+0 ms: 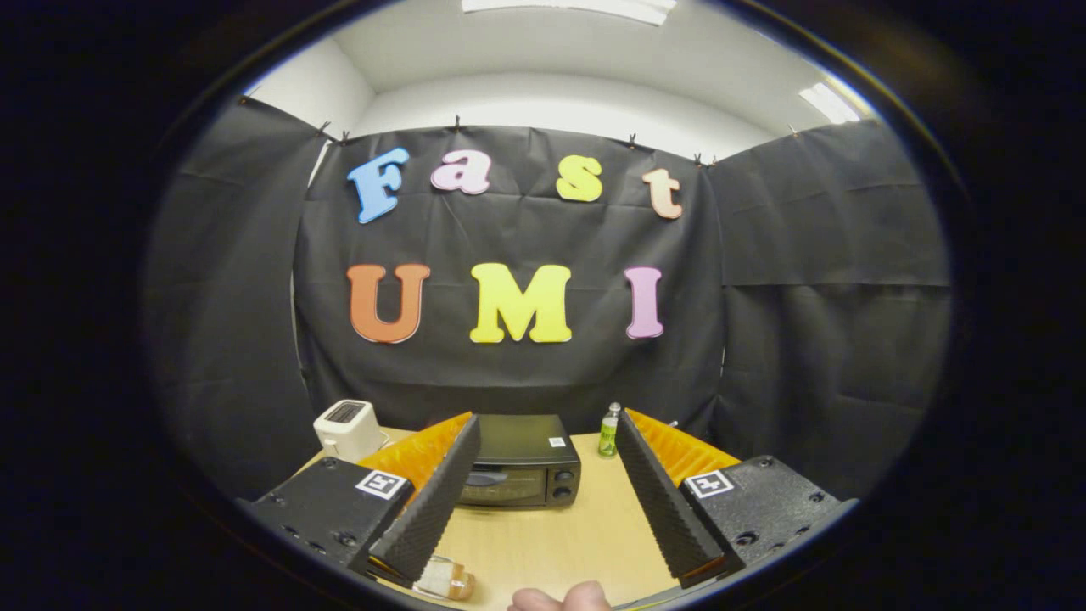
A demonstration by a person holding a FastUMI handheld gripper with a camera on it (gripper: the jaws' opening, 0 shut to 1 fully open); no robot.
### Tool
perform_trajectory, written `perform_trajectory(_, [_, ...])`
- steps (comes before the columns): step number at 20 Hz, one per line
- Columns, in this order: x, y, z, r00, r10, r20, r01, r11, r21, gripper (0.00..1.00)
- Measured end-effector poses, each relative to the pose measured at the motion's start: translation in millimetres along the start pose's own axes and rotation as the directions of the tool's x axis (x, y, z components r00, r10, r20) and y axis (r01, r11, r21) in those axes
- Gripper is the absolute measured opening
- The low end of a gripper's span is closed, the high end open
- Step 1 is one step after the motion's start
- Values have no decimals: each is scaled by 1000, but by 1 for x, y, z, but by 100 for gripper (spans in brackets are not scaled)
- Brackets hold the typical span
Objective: Open the toaster oven, put the food inside, and close the toaster oven door.
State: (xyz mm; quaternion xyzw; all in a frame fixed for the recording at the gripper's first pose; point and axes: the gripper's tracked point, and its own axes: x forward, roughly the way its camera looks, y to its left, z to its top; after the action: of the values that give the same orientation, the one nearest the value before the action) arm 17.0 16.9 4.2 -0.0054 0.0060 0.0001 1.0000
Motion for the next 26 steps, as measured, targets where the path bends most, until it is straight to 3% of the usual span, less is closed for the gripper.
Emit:
perform_trajectory(13, [38,38,-45,993,78,-90,-75,996,38,100])
perform_trajectory(26, [198,87,-177,928,147,-343,-128,989,78,100])
